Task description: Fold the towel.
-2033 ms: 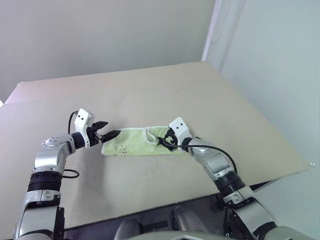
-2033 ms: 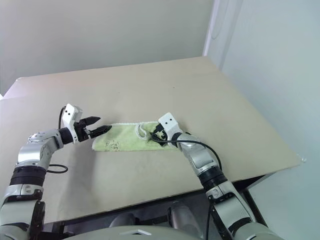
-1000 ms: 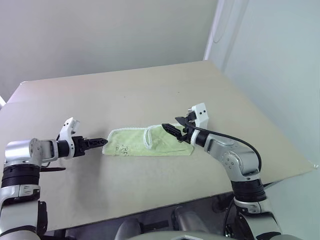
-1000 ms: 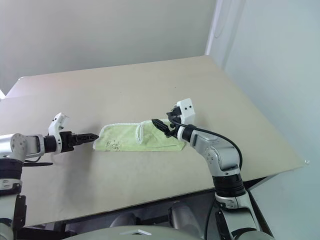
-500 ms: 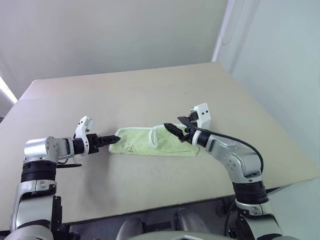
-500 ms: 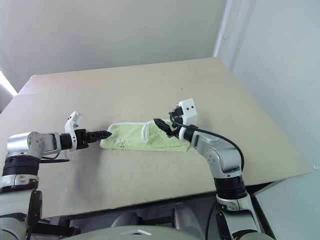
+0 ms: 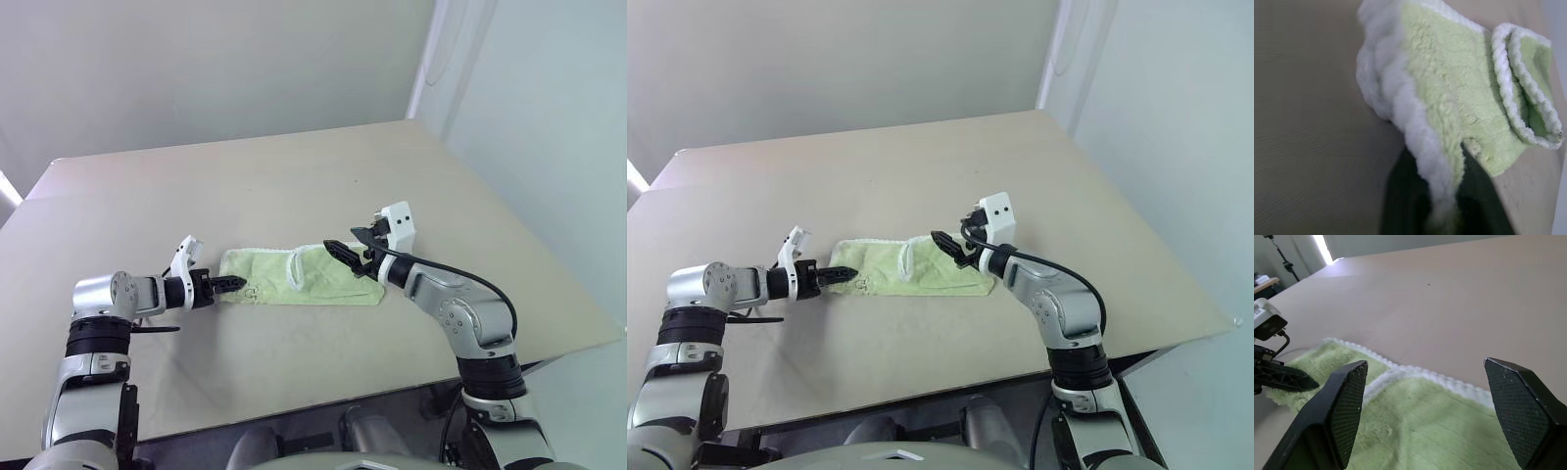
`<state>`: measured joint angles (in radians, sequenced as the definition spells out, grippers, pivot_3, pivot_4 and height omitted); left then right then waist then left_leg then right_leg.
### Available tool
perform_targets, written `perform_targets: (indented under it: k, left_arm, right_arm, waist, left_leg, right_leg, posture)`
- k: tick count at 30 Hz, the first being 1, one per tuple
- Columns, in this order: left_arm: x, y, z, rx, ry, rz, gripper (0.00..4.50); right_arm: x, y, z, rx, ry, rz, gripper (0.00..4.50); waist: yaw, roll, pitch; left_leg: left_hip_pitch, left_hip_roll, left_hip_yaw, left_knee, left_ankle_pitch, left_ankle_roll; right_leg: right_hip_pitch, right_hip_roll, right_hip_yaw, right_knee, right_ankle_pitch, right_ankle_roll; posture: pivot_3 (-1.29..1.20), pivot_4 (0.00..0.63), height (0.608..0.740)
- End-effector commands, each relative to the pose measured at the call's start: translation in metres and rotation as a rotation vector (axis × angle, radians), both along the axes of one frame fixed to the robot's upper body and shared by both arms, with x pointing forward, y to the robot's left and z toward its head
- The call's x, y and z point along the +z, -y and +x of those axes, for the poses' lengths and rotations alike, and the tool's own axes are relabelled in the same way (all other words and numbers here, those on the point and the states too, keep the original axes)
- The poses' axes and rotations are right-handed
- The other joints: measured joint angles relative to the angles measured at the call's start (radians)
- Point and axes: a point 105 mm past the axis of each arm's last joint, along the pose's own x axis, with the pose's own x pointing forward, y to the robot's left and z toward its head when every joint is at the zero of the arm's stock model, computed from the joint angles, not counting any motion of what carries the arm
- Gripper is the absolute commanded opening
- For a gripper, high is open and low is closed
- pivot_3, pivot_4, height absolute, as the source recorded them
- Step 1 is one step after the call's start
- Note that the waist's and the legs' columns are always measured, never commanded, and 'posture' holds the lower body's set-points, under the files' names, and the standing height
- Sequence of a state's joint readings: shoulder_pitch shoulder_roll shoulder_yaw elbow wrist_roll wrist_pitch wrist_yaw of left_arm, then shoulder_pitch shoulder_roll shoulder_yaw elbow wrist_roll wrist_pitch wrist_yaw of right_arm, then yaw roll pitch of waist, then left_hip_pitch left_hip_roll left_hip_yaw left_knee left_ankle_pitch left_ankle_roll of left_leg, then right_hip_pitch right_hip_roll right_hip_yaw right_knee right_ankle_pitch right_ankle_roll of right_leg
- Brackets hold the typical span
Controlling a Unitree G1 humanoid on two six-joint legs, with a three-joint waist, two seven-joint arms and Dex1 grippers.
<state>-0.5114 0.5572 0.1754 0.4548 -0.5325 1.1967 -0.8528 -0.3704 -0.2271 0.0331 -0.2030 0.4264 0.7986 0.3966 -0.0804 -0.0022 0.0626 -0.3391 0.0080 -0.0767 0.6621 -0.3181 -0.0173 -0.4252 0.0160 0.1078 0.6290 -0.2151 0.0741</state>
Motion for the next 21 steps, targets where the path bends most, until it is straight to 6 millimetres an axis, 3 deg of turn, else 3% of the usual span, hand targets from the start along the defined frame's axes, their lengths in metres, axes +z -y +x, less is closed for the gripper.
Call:
perform_targets:
  k: [1,8,15,19,21]
  left_arm:
    - [0.016,-0.008,0.005,0.017,0.057,0.009,0.03]
    - [0.03,-0.041,0.005,0.087,0.093,0.089,0.03]
    - [0.057,-0.091,-0.013,0.122,0.118,0.195,0.03]
    - [0.079,-0.093,-0.019,0.071,0.167,0.196,0.03]
    - [0.087,-0.08,-0.013,0.011,0.204,0.203,0.03]
  right_arm:
    - [0.014,-0.002,-0.001,0.017,0.063,0.005,3.99]
    - [0.015,-0.003,-0.006,0.05,0.057,0.024,3.99]
    - [0.014,-0.007,-0.023,0.145,0.045,0.043,3.99]
    - [0.012,-0.006,-0.026,0.171,0.042,0.033,3.99]
    - [0.01,-0.006,-0.026,0.17,0.038,0.03,3.99]
  waist:
    - [-0.003,0.0,0.0]
    - [-0.026,-0.002,0.001]
    - [-0.048,-0.003,0.002]
    - [-0.042,-0.005,0.003]
    - [-0.039,-0.006,0.003]
  left_leg:
    - [0.0,0.0,0.0,0.0,0.0,0.0]
    - [0.0,0.0,-0.001,0.0,0.0,0.0]
    - [0.001,0.002,-0.001,-0.006,0.0,0.0]
    - [0.001,0.002,-0.001,-0.01,0.0,-0.001]
    - [0.001,0.002,-0.002,-0.011,0.0,-0.001]
  right_leg:
    - [0.0,0.0,0.0,0.0,0.0,0.0]
    - [0.0,0.0,0.0,0.0,0.0,0.0]
    - [-0.002,0.002,0.0,0.0,0.0,0.0]
    - [-0.004,0.002,-0.001,-0.001,-0.001,-0.002]
    - [-0.004,0.002,-0.001,-0.001,-0.002,-0.003]
  posture:
    - [0.0,0.0,0.74]
    - [0.0,0.0,0.74]
    - [0.0,0.0,0.74]
    - [0.0,0.0,0.74]
    - [0.0,0.0,0.74]
